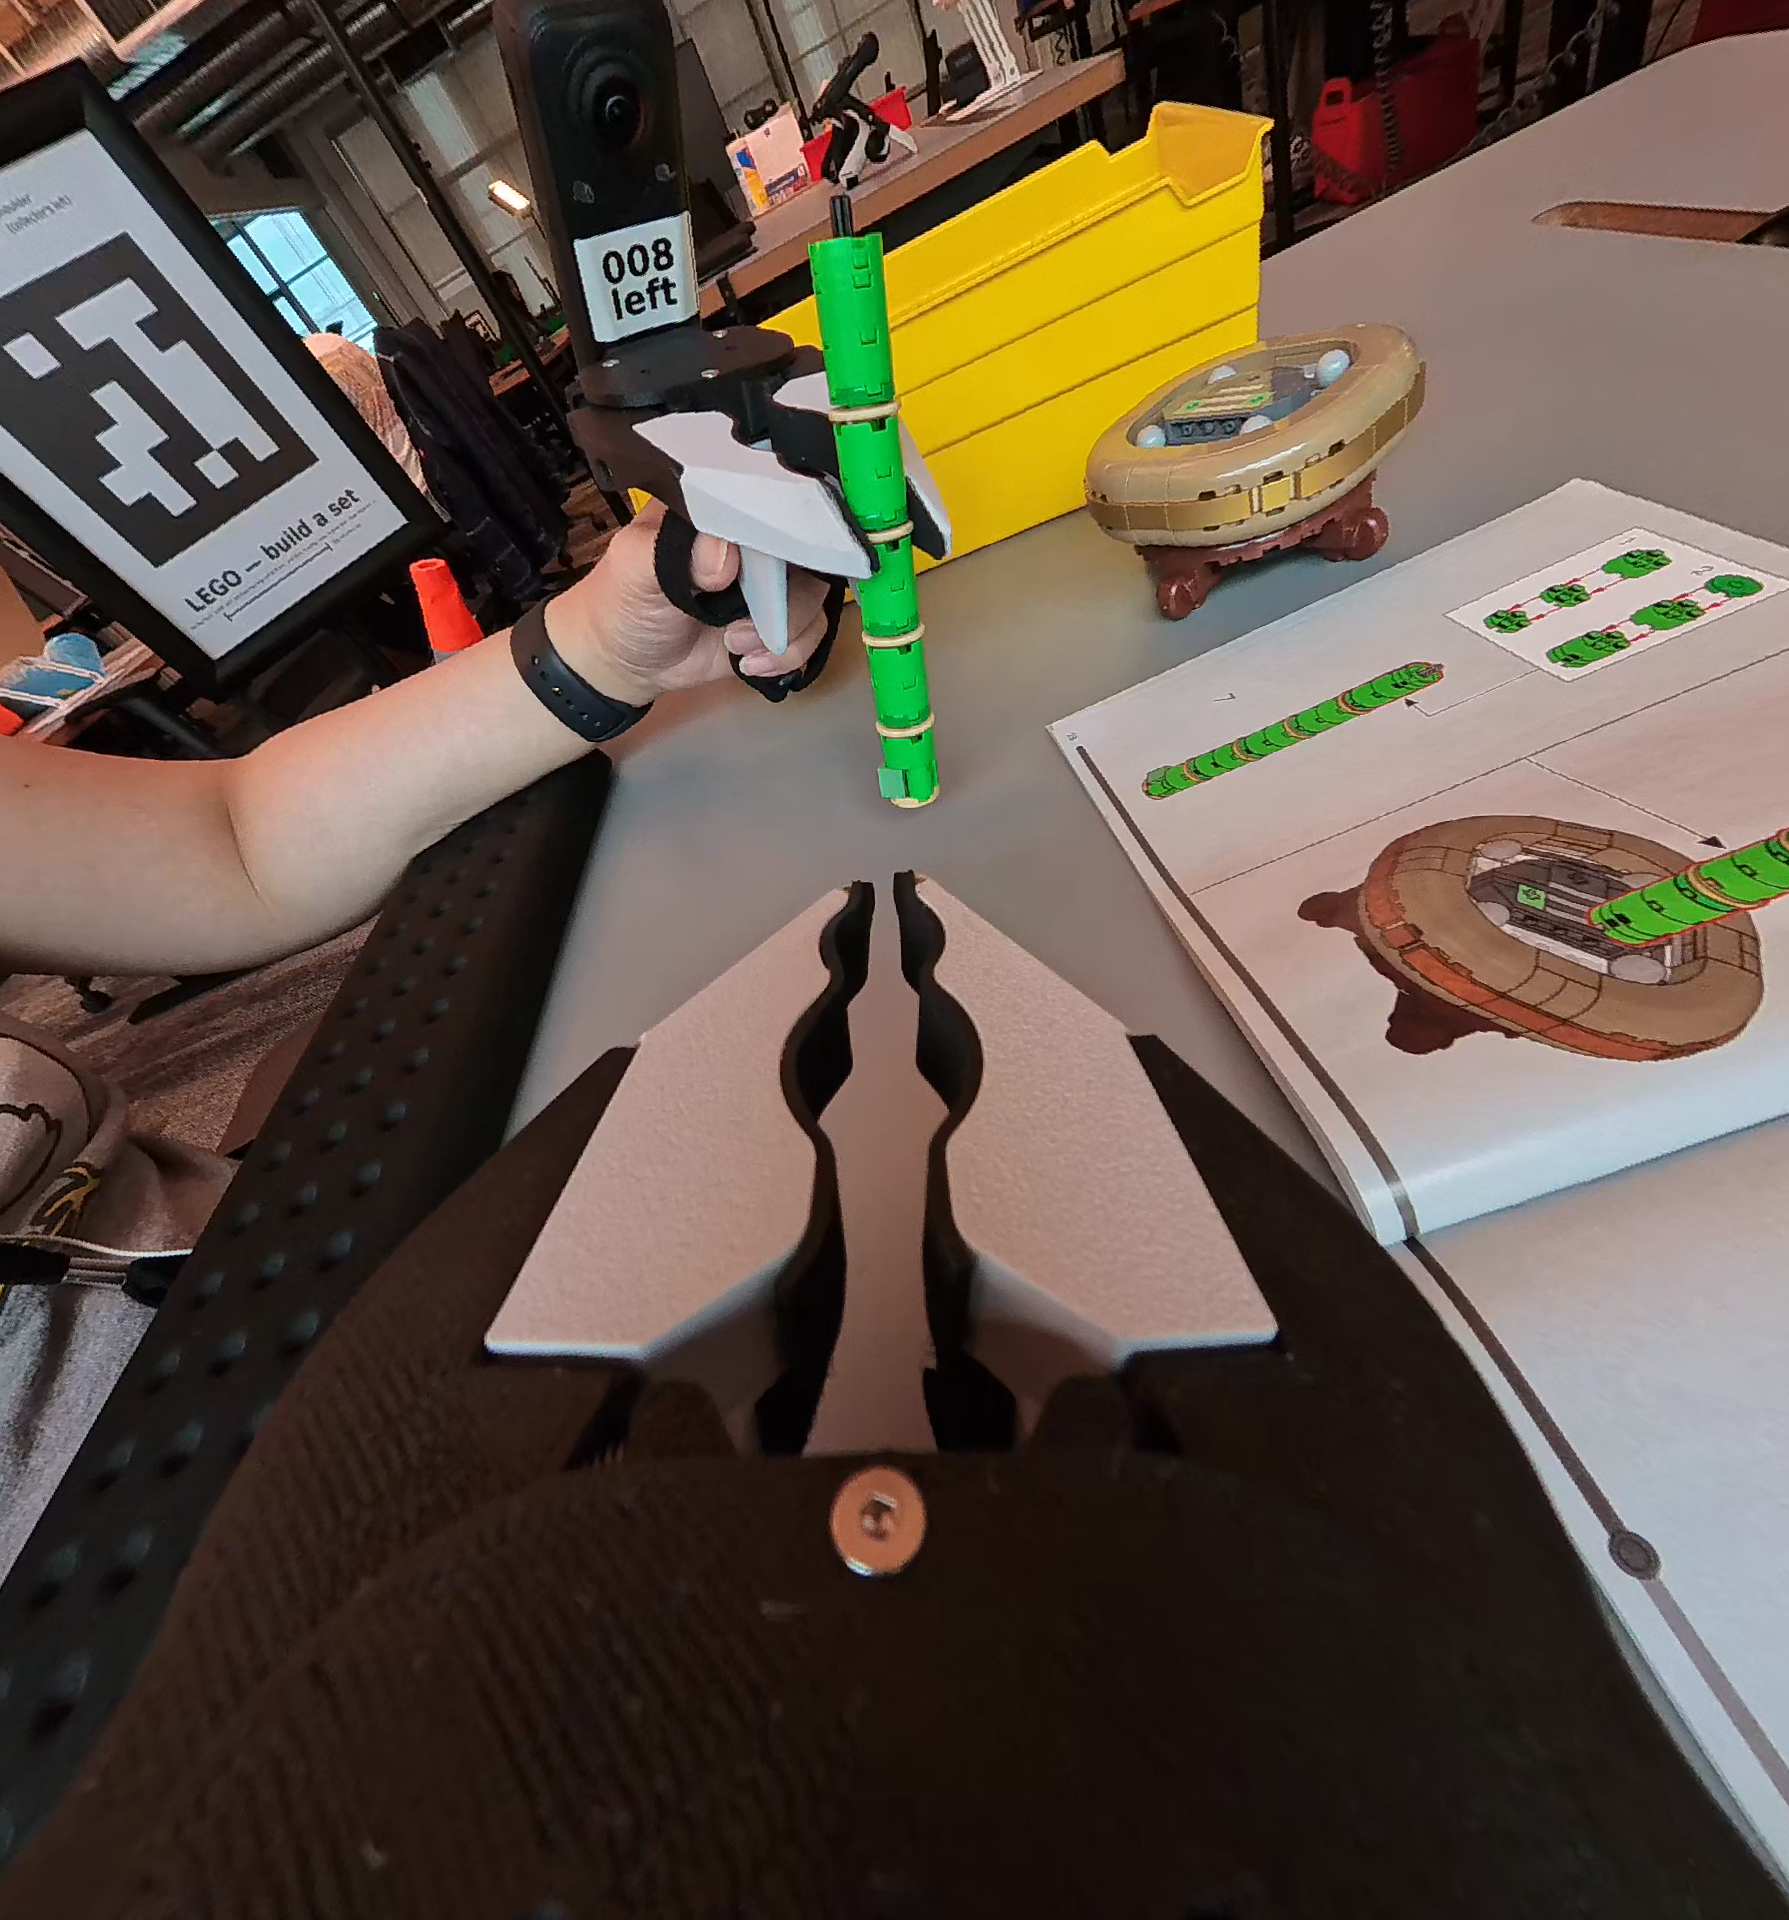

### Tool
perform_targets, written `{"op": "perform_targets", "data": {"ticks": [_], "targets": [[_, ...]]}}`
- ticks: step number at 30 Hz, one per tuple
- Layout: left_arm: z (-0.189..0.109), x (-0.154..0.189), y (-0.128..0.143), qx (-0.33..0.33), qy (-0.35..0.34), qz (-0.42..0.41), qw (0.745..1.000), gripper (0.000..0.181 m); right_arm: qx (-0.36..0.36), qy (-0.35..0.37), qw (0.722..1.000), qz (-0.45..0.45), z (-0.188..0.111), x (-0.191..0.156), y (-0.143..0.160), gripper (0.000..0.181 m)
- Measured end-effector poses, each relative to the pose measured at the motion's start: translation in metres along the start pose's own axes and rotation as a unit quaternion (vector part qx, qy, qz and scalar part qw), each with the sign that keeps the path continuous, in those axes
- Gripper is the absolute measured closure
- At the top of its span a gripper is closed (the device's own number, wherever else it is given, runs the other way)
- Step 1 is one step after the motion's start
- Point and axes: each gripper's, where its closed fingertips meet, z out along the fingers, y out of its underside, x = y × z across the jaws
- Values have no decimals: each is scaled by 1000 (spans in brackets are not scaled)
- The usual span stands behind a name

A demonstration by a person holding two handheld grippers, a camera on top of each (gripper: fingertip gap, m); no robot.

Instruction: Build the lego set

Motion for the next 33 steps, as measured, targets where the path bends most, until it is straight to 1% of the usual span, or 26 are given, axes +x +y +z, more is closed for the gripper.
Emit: {"op": "perform_targets", "data": {"ticks": [10, 12, 13, 14, 15, 17, 18, 19, 20, 22, 25, 33], "targets": [[1, 1, 2, -7, 3, 0, 1000, 165, 0, 0, 1000, -1, 1, 0, 0, 177], [2, 2, 3, -8, 4, -1, 1000, 165, -5, 13, 1000, -19, 0, 1, -2, 177], [2, 2, 3, -9, 4, -1, 1000, 165, -13, 38, 998, -40, -3, 5, -3, 177], [2, 2, 3, -10, 5, -1, 1000, 165, -23, 81, 994, -70, -8, 13, -6, 177], [2, 2, 3, -10, 6, -1, 1000, 165, -33, 142, 984, -105, -17, 25, -11, 177], [2, 3, 2, -8, 8, -1, 1000, 165, -43, 273, 945, -173, -44, 48, -26, 177], [2, 3, 2, -7, 8, 0, 1000, 165, -47, 331, 921, -199, -59, 56, -34, 177], [2, 4, 1, -8, 9, 0, 1000, 165, -52, 373, 900, -220, -72, 61, -40, 177], [2, 4, 1, -8, 10, 1, 1000, 165, -55, 399, 885, -233, -80, 63, -44, 176], [3, 5, 2, -9, 11, 2, 1000, 165, -51, 444, 865, -230, -92, 70, -49, 177], [3, 6, 3, -12, 11, 3, 1000, 164, -73, 456, 858, -227, -92, 76, -42, 177], [4, 4, 4, -14, 9, -1, 1000, 164, -95, 437, 867, -222, -83, 78, -32, 176]]}}
